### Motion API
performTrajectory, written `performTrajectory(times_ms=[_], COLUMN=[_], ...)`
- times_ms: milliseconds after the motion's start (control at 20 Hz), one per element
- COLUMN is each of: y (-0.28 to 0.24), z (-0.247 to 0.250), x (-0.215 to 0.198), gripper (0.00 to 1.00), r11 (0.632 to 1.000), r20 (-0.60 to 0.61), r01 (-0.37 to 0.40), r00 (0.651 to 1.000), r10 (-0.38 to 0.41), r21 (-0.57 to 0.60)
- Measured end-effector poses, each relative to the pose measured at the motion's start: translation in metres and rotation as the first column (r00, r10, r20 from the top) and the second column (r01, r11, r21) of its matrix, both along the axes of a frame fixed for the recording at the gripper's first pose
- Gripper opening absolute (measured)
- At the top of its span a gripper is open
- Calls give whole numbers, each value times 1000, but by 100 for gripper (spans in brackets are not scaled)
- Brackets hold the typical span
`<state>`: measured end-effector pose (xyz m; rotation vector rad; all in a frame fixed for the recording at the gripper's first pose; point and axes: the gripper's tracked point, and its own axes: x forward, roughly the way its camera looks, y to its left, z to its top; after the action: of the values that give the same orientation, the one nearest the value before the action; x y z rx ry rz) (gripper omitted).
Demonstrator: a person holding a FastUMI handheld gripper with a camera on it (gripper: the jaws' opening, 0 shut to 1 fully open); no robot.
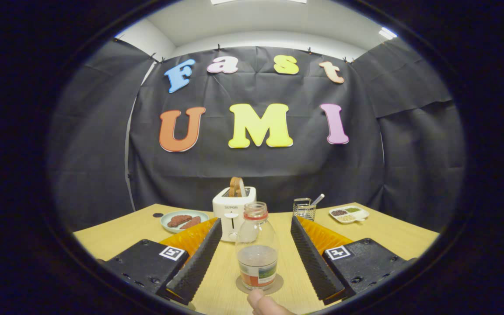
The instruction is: Take the bottle from table, then pour the juice into the cup, finally place the bottle on the coaster
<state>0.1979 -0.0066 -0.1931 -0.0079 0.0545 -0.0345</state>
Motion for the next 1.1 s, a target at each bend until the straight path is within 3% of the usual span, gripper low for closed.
performTrajectory(times_ms=[250,550,800,1100], y=[-7,-19,-37,-45], z=[55,98,114,128], x=[-51,-110,-156,-189], gripper=[100,100,100,100], r11=[1000,999,998,996], r20=[38,-18,-79,-57], r01=[16,34,60,73], r00=[999,999,995,995], r10=[-15,-34,-60,-76], r21=[-5,4,-1,-48])
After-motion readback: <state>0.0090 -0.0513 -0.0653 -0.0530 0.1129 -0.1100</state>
